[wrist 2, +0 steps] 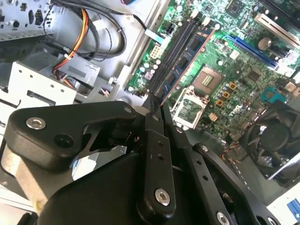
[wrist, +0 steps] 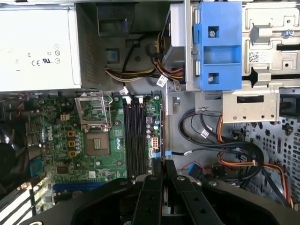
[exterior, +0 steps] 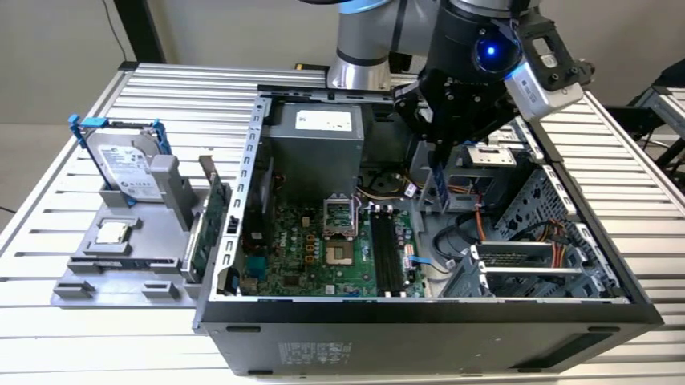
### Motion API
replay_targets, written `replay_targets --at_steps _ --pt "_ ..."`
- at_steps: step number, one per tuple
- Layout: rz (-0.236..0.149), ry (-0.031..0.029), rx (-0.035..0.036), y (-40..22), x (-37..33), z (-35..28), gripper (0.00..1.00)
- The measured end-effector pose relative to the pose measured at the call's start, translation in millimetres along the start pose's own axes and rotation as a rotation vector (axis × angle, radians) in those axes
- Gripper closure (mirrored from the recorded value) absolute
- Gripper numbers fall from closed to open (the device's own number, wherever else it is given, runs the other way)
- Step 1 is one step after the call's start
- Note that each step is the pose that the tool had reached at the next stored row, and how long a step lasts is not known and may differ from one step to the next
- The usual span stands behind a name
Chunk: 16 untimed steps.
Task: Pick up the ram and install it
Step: 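Insert the ram into the slot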
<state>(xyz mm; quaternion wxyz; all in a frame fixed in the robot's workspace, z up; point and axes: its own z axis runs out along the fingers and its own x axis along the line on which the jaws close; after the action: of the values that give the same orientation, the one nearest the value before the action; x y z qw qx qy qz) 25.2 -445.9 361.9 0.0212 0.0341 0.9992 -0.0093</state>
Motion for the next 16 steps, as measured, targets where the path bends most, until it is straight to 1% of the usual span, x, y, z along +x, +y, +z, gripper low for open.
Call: replay_targets --at_steps 9,11,12,13,14,15,16 --pt "0.000 0.0003 0.0001 2.1 -3.7 16.6 1.00" --pt "0.000 0.0014 0.0002 2.2 -4.1 19.2 1.00" --pt "0.000 0.0037 0.0003 2.2 -4.5 20.2 1.00" --pt "0.000 0.0042 0.0003 2.2 -4.5 20.9 1.00" --pt "0.000 0.0039 0.0039 2.3 -4.4 22.0 1.00" --pt "0.000 0.0036 0.0137 2.4 -4.4 22.3 1.00" --pt "-0.001 0.0052 0.0193 2.4 -4.5 22.7 1.00"
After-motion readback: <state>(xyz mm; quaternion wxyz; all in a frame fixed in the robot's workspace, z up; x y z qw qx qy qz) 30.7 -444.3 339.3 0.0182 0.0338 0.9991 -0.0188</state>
